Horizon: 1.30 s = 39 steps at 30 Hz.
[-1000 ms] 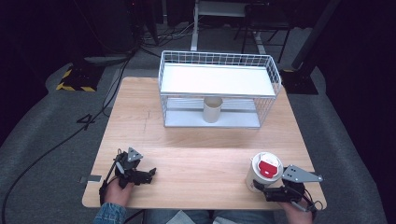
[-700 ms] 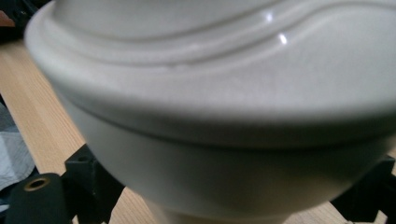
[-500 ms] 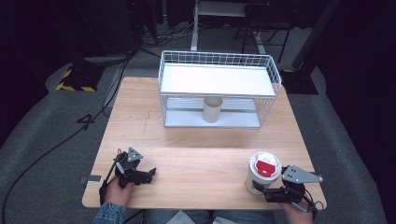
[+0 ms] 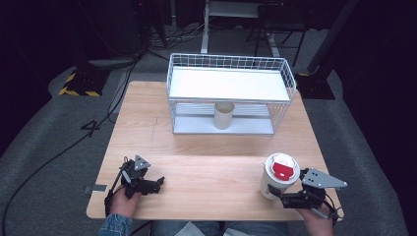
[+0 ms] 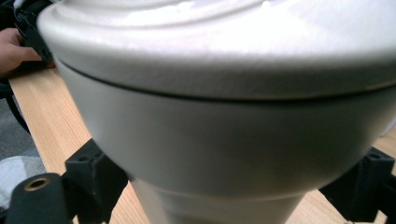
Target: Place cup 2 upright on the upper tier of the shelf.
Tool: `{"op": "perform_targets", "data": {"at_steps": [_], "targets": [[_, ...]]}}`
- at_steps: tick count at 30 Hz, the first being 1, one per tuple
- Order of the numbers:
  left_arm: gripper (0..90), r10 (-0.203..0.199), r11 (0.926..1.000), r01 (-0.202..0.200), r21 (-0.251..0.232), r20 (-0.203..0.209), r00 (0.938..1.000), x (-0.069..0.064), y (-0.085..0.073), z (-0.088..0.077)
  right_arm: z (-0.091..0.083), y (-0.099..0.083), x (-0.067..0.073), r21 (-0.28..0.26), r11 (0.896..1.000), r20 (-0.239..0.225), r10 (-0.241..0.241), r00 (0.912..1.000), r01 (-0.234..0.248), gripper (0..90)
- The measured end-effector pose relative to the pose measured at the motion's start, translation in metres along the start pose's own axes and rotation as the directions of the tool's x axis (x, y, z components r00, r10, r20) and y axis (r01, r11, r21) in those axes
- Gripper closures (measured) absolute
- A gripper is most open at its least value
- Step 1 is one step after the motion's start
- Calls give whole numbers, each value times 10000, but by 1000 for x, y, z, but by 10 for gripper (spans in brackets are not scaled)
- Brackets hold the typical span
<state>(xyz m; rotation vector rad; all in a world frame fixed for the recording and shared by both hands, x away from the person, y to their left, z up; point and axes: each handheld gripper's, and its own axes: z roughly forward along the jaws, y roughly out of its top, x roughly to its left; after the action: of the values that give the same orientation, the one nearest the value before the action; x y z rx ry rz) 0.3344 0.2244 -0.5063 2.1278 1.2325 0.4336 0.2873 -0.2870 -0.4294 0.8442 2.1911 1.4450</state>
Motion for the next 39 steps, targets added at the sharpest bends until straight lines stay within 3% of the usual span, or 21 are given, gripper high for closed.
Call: {"op": "perform_targets", "data": {"at_steps": [17,24,39], "targets": [[1,-4,10000,4,-12,-16,10000,0,0,0,-2,35,-12,-819,9961,-234,-348,9991,327,136],[1,1,10000,-1,-8,-21,10000,0,0,0,-1,51,-15,-969,9933,-171,-649,9977,629,136],[1,-48,10000,48,9,-39,10000,0,1,1,-2,86,-22,-1233,9898,-141,-743,9971,720,136]]}}
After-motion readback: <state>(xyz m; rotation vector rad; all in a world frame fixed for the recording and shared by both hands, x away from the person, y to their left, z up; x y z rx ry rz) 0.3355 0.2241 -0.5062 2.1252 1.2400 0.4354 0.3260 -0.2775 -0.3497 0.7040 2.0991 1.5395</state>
